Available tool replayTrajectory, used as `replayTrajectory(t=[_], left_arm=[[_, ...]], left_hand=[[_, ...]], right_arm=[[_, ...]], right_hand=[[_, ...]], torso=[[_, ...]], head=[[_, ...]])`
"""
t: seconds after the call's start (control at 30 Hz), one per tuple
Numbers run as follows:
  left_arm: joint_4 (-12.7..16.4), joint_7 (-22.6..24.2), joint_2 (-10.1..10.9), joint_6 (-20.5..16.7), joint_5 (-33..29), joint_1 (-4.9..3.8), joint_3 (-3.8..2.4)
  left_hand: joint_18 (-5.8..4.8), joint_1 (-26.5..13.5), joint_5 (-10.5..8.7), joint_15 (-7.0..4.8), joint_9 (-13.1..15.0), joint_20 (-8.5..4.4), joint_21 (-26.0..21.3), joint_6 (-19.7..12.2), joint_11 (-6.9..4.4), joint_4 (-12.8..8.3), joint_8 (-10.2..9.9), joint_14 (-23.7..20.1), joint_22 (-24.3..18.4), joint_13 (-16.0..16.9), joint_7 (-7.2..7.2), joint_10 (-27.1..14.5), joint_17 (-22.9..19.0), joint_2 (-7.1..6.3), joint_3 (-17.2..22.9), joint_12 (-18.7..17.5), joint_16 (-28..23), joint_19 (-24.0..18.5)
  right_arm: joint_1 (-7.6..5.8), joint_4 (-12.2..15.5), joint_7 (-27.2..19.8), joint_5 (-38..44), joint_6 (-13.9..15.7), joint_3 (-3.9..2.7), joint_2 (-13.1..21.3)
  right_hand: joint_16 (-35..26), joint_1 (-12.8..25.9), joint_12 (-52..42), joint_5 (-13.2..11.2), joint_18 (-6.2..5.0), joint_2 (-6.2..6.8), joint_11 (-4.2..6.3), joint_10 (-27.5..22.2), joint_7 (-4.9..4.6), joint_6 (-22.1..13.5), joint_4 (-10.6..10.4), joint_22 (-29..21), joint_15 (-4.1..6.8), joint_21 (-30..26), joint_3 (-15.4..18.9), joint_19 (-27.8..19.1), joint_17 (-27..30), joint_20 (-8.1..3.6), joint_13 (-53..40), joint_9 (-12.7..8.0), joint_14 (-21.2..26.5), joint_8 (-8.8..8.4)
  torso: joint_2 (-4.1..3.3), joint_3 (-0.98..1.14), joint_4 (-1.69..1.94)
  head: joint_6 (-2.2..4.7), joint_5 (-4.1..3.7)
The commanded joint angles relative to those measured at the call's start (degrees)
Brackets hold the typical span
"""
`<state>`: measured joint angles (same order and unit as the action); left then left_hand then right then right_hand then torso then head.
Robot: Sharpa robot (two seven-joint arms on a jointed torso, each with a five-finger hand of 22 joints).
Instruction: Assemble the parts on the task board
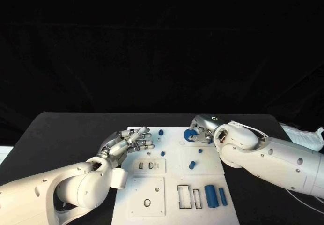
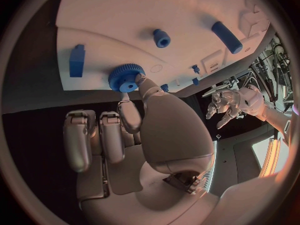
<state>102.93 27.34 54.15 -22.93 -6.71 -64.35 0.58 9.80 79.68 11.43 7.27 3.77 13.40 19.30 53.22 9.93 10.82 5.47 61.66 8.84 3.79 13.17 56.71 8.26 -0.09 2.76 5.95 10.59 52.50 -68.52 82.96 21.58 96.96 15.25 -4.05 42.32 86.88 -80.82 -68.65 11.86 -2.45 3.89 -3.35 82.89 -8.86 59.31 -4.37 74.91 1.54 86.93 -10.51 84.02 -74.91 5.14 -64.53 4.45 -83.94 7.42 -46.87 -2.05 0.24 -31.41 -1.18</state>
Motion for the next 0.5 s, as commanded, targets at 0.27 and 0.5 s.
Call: replayTrajectory(t=[0.27,0.5], left_arm=[[0.02,0.31,-0.2,1.17,-0.04,-0.06,-0.04],[0.04,0.34,-0.23,1.16,-0.04,-0.06,-0.04]], left_hand=[[0.63,0.4,0.23,0.14,-0.06,0.12,0.22,0.18,0.35,-0.26,-0.39,0.33,-0.08,-0.07,-0.04,-0.07,0.08,0.25,0.07,-0.32,-0.31,0.42],[0.63,0.4,0.23,0.14,-0.06,0.12,0.22,0.18,0.35,-0.26,-0.39,0.33,-0.08,-0.07,-0.04,-0.07,0.08,0.25,0.07,-0.32,-0.31,0.42]], right_arm=[[-0.13,3.51,-0.04,3.49,8.36,-0.04,-1.92],[-0.11,4.26,-0.28,4.08,7.97,0.01,-4.99]], right_hand=[[0.15,-0.68,-11.6,2.94,0.87,-1.31,1.78,2.5,2.43,3.11,0.24,8.33,0.65,0.47,-2.3,0.99,-8.1,-0.76,-17.12,1.19,-4.64,0.77],[0.13,-0.61,-11.66,2.99,0.91,-1.28,1.77,2.53,2.43,3.13,0.24,8.51,0.65,0.54,-2.38,1.13,-8.06,-0.77,-17.18,1.19,-4.63,0.77]], torso=[[-0.01,-0.02,0.01],[-0.04,-0.03,-0.02]], head=[[0.06,0.22],[-0.07,0.45]])
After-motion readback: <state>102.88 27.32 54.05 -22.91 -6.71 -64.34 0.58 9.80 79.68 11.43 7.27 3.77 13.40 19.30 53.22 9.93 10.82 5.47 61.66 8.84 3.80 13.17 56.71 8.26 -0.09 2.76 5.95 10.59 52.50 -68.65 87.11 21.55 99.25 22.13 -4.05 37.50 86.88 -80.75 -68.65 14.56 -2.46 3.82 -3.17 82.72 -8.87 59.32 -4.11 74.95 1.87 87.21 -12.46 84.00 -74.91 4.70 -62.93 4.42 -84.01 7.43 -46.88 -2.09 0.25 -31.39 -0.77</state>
